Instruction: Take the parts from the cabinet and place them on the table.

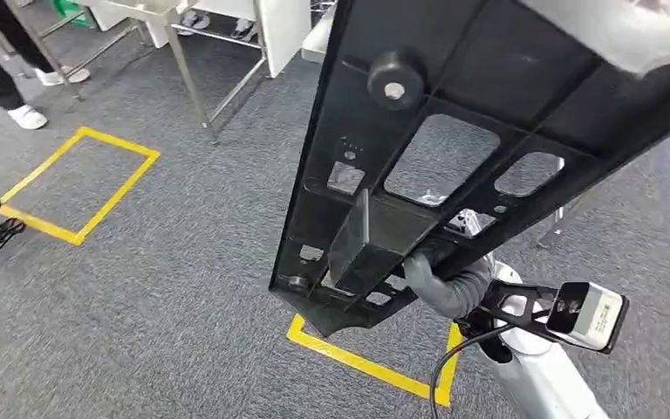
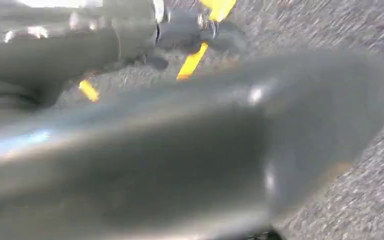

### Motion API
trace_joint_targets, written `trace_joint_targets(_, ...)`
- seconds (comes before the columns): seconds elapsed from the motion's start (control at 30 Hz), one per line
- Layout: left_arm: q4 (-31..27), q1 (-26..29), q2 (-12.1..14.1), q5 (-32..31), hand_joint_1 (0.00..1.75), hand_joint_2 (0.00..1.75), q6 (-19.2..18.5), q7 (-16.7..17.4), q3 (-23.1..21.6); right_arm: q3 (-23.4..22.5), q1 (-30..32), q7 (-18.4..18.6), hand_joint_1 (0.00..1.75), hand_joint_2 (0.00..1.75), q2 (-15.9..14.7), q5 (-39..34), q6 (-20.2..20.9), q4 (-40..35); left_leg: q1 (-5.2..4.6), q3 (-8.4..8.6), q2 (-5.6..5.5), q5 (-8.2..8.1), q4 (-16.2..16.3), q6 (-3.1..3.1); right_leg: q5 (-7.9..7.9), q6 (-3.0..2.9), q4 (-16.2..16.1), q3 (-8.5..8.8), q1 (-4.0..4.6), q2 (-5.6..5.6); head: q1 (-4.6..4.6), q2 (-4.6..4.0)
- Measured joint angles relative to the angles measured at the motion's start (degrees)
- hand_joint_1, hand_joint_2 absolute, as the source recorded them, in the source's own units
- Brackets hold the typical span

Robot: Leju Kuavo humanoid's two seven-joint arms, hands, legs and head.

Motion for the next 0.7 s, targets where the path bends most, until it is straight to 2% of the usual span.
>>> trace_joint_targets(0.03, 0.0, 0.05, 0.0, 0.0, 0.0, 0.0, -0.05, -0.09, 0.0, 0.0, 0.0, 0.0, 1.75, 1.75, 0.15, 0.04, 0.11, 0.0, 0.03, 1.93, -2.3, 1.73, -4.54, 0.38, -0.03, 0.1, 0.05, -0.06, -0.05, 0.58, -0.02, 0.0)
trace_joint_targets(0.07, 0.0, 0.02, 0.04, 0.0, 0.0, 0.0, -0.13, -0.15, -0.02, 0.04, -0.08, 0.0, 1.75, 1.75, 0.28, 0.15, 0.22, 0.04, 0.27, 2.55, -3.91, 0.95, -6.02, 0.71, -0.02, 0.5, 0.31, -0.36, 0.23, 1.11, 0.15, 0.0)
trace_joint_targets(0.13, 0.0, 0.05, 0.02, 0.0, 0.0, 0.0, -0.18, -0.2, 0.0, 0.13, 0.01, 0.0, 1.75, 1.75, 0.46, 0.43, 0.44, 0.09, -0.1, 2.56, -2.85, 0.95, -6.04, 0.86, 0.33, 1.31, 0.24, -0.93, -0.34, 2.33, 0.09, 0.0)
trace_joint_targets(0.17, 0.0, 0.05, 0.02, 0.0, 0.0, 0.0, -0.16, -0.22, 0.0, 0.13, 0.13, 0.0, 1.75, 1.75, 0.46, 0.63, 0.44, 0.09, -0.24, 2.59, -2.32, 1.01, -6.08, 1.17, 0.5, 1.74, 0.04, -0.96, -0.47, 2.92, 0.02, 0.0)
trace_joint_targets(0.2, 0.0, -0.06, 0.02, 0.0, 0.0, 0.0, -0.16, -0.22, 0.0, 0.11, 0.11, 0.0, 1.75, 1.75, 0.46, 0.79, 0.46, 0.09, 0.3, 2.76, -1.71, 1.4, -6.71, 1.69, 0.61, 2.22, -0.02, -1.1, -0.1, 3.48, 0.09, 0.0)
trace_joint_targets(0.23, 0.04, -0.25, -0.13, 0.0, 0.0, 0.0, -0.16, -0.22, 0.0, 0.07, 0.27, 0.0, 1.75, 1.75, 0.46, 0.96, 0.46, 0.09, 0.41, 2.99, -0.76, 1.69, -7.11, 1.98, -0.1, 2.21, 0.9, -1.33, -0.15, 1.09, 0.02, 0.0)
trace_joint_targets(0.27, 0.04, -0.25, -0.13, 0.0, 0.0, 0.0, -0.16, -0.33, 0.0, 0.07, 0.05, 0.02, 1.75, 1.75, 0.46, 1.07, 0.48, 0.09, 0.39, 3.02, -0.2, 1.76, -7.28, 2.38, -2.07, 2.34, 3.55, -2.68, 0.01, -1.56, 0.61, 0.0)
trace_joint_targets(0.3, 0.04, -0.13, -0.11, 0.0, 0.0, 0.0, -0.16, -0.33, 0.0, 0.09, 0.02, 0.0, 1.75, 1.75, 0.46, 1.07, 0.48, 0.09, 0.32, 2.95, 0.55, 1.75, -7.25, 2.5, -4.61, 2.55, 8.28, -4.98, -0.06, -2.97, 0.63, 0.0)
trace_joint_targets(0.33, 0.04, -0.06, -0.11, 0.0, 0.0, 0.0, -0.16, -0.33, 0.0, 0.11, 0.1, 0.0, 1.75, 1.75, 0.46, 1.07, 0.48, 0.13, 0.23, 2.93, 1.29, 1.71, -7.23, 2.53, -6.69, 2.75, 13.2, -7.34, -0.21, -3.59, 0.61, 0.0)
trace_joint_targets(0.37, 0.04, 0.08, -0.11, 0.0, 0.0, 0.0, -0.16, -0.33, 0.0, 0.15, 0.15, 0.0, 1.75, 1.75, 0.46, 1.07, 0.48, 0.17, 0.21, 2.86, 2.01, 1.67, -7.18, 2.52, -7.89, 2.91, 17.0, -9.22, -0.37, -3.82, 0.63, 0.0)
trace_joint_targets(0.4, 0.04, 0.11, -0.11, 0.02, 0.0, 0.0, -0.16, -0.33, 0.0, 0.17, 0.21, 0.0, 1.75, 1.75, 0.46, 1.07, 0.5, 0.22, 0.21, 2.83, 2.78, 1.6, -7.11, 2.49, -7.79, 3.02, 18.47, -9.96, -0.48, -3.94, 0.61, 0.0)
trace_joint_targets(0.43, 0.07, 0.09, -0.11, 0.02, 0.0, 0.0, -0.16, -0.33, 0.0, 0.2, 0.23, 0.0, 1.75, 1.75, 0.46, 1.07, 0.5, 0.24, 0.22, 2.86, 3.41, 1.53, -7.07, 2.43, -6.46, 3.09, 17.15, -9.23, -0.57, -4.12, 0.66, 0.0)
trace_joint_targets(0.47, 0.07, 0.05, -0.13, 0.02, 0.0, 0.0, -0.18, -0.35, 0.0, 0.17, 0.22, 0.0, 1.75, 1.75, 0.44, 1.07, 0.5, 0.24, 0.22, 2.94, 4.04, 1.4, -7.01, 2.29, -4.21, 3.05, 13.25, -7.09, -0.61, -4.47, 0.66, 0.0)
trace_joint_targets(0.5, 0.07, -0.05, -0.15, 0.0, 0.0, 0.0, -0.2, -0.37, 0.0, 0.17, 0.17, 0.0, 1.75, 1.75, 0.46, 1.07, 0.5, 0.24, 0.22, 3.06, 4.66, 1.24, -6.93, 2.1, -1.62, 2.89, 7.32, -3.93, -0.57, -5.38, 0.66, 0.0)
trace_joint_targets(0.53, 0.07, -0.11, -0.2, 0.0, 0.0, 0.0, -0.2, -0.42, 0.0, 0.2, 0.11, 0.0, 1.75, 1.75, 0.46, 1.07, 0.52, 0.24, 0.2, 3.23, 5.13, 1.07, -6.82, 1.84, 0.03, 2.6, 2.33, -1.07, -0.44, -7.02, 0.66, 0.0)
trace_joint_targets(0.57, 0.07, -0.13, -0.2, 0.0, 0.0, 0.0, -0.22, -0.52, 0.0, 0.19, -0.03, 0.0, 1.75, 1.75, 0.48, 1.05, 0.5, 0.24, -0.38, 3.22, 5.57, 0.74, -6.57, 1.37, -0.56, 2.25, 0.09, -0.08, 0.25, -8.91, 0.68, 0.0)
trace_joint_targets(0.6, 0.07, -0.16, -0.2, 0.0, 0.0, 0.0, -0.31, -0.78, 0.0, 0.2, -0.04, -0.02, 1.75, 1.75, 0.65, 1.03, 0.5, 0.22, -0.39, 3.28, 5.94, 0.67, -6.55, 1.13, -0.2, 1.8, 0.15, -0.31, 0.17, -7.89, 0.46, 0.0)
trace_joint_targets(0.7, 0.07, -0.36, -0.17, 0.0, 0.0, 0.0, -0.88, -1.05, 0.0, 0.13, -0.04, 0.0, 1.75, 1.75, 0.68, 0.98, 0.41, 0.22, -0.39, 3.76, 7.66, 0.45, -6.69, 0.17, -0.08, 0.95, 0.07, -0.61, 0.14, -5.98, 0.48, 0.0)
